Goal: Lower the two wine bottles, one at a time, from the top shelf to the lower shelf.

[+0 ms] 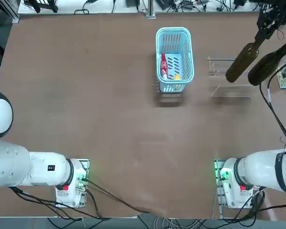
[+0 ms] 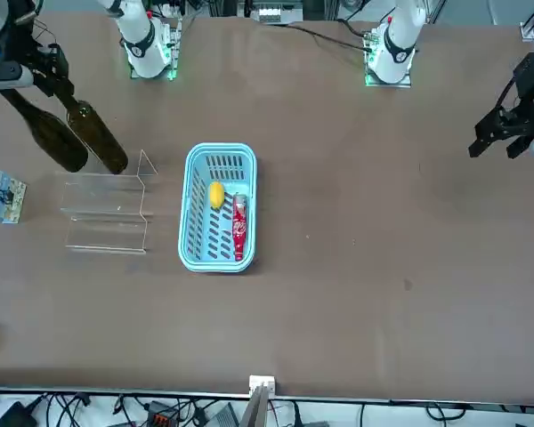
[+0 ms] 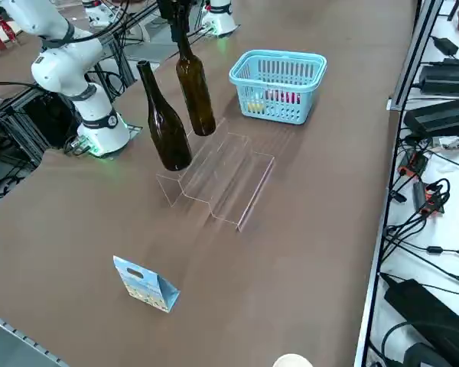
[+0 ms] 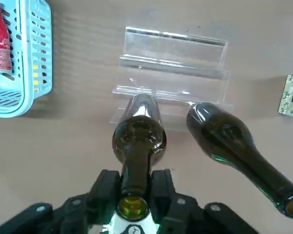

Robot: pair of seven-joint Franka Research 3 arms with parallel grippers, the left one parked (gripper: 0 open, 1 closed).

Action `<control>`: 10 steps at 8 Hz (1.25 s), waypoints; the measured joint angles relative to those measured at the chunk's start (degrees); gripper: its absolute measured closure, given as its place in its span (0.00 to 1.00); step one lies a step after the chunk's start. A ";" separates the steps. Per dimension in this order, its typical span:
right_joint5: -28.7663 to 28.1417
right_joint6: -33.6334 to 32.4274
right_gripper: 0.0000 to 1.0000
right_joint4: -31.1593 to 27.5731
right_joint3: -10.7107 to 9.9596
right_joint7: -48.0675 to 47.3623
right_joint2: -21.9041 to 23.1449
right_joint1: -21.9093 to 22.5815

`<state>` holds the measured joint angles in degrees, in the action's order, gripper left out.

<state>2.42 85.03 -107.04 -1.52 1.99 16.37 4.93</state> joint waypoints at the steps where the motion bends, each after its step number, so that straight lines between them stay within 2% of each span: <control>1: 0.00 0.02 0.62 0.01 -0.01 0.00 -0.01 0.00; 3: 0.00 0.19 0.62 0.82 -0.02 0.46 -0.45 -0.01; 5: 0.02 0.51 0.62 5.10 -0.07 3.14 -3.01 -0.07; 10: 0.03 2.49 0.62 20.37 -3.19 16.53 -16.68 -0.26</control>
<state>2.45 87.53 -86.66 -4.71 18.52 -0.31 4.67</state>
